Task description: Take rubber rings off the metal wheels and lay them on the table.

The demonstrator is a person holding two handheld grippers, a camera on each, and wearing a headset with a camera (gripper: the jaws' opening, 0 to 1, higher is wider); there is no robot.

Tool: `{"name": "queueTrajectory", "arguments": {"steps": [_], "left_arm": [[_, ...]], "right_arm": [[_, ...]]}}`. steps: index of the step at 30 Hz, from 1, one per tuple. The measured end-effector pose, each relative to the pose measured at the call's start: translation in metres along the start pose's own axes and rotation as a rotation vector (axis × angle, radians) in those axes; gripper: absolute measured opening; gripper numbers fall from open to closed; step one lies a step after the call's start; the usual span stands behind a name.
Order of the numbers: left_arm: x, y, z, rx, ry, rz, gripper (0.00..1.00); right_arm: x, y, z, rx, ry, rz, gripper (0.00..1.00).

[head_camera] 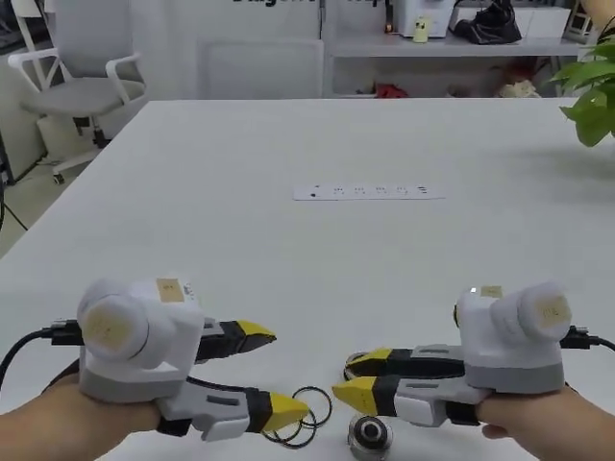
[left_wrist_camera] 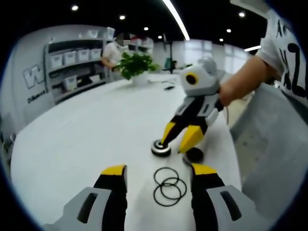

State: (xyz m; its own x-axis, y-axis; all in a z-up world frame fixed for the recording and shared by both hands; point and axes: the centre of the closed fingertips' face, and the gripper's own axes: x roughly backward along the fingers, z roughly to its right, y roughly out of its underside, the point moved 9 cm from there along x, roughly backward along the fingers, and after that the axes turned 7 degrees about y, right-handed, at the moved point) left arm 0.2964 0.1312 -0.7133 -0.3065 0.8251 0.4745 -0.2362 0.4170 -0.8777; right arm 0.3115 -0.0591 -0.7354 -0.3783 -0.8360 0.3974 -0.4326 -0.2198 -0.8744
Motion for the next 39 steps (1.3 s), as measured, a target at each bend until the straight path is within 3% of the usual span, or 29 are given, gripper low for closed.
{"name": "queueTrajectory", "arguments": {"steps": [7,18,39], "left_arm": [[-0.013,-0.004,-0.005,0.015,0.005,0.008,0.53],[-0.037,-0.01,-0.01,0.041,0.008,0.025,0.48],[-0.078,-0.013,-0.01,0.034,0.07,-0.022,0.3]], "right_arm": [[0.009,0.001,0.012,0.007,0.044,0.009,0.21],[0.019,0.013,0.031,0.038,0.113,-0.02,0.2],[0.009,0.028,0.037,0.068,0.126,-0.054,0.15]]}}
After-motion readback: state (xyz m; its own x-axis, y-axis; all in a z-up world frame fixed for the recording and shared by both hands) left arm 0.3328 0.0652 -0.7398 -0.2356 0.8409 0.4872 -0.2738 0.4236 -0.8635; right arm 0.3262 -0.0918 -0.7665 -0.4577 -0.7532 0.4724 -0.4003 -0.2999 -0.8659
